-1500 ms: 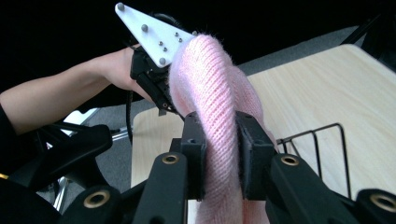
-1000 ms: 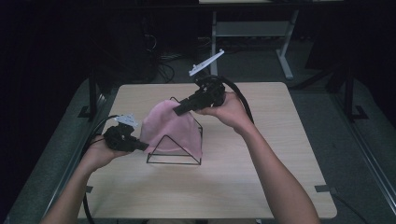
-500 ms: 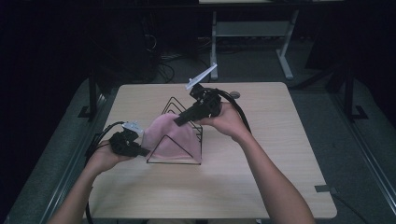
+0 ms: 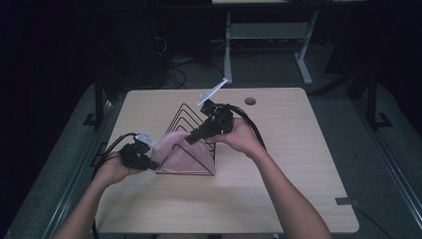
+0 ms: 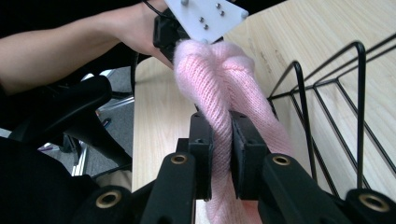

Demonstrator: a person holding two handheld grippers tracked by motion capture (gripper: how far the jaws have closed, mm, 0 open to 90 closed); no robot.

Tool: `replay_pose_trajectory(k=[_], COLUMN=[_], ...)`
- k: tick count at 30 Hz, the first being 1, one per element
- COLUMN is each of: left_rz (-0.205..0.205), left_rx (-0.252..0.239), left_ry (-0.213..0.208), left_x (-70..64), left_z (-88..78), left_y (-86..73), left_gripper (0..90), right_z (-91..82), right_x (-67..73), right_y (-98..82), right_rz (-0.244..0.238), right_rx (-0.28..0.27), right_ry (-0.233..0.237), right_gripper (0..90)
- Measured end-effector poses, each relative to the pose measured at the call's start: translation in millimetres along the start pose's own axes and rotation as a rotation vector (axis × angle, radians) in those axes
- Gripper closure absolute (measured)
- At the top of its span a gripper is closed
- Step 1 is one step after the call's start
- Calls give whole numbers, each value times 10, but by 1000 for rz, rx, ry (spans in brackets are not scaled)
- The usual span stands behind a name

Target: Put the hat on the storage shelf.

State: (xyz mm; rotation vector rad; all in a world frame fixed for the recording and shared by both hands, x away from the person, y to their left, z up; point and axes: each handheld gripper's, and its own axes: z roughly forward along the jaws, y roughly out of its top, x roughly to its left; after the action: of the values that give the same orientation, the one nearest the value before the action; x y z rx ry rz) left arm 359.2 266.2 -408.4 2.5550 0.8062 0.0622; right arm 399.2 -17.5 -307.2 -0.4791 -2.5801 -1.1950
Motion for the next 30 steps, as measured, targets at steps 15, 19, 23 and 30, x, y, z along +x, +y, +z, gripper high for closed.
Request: replay_pose_trajectory(k=[15, 19, 23, 30], left_rz=[18, 16, 19, 18], left_rx=[-27, -21, -18, -9], left_ry=[7, 15, 16, 14], left_x=[24, 22, 31, 34], left_z=[-73, -46, -41, -3], left_y=[-10, -8, -11, -14], left_gripper=[842, 844, 844, 844], right_z=[-12, -8, 5, 61], right_x=[53, 72, 69, 52], right_y=[-160, -161, -151, -167], right_rz=[-31, -29, -29, -23], right_rx=[-40, -61, -63, -45], right_ry=[-32, -16, -21, -22], right_gripper=[802, 829, 835, 832])
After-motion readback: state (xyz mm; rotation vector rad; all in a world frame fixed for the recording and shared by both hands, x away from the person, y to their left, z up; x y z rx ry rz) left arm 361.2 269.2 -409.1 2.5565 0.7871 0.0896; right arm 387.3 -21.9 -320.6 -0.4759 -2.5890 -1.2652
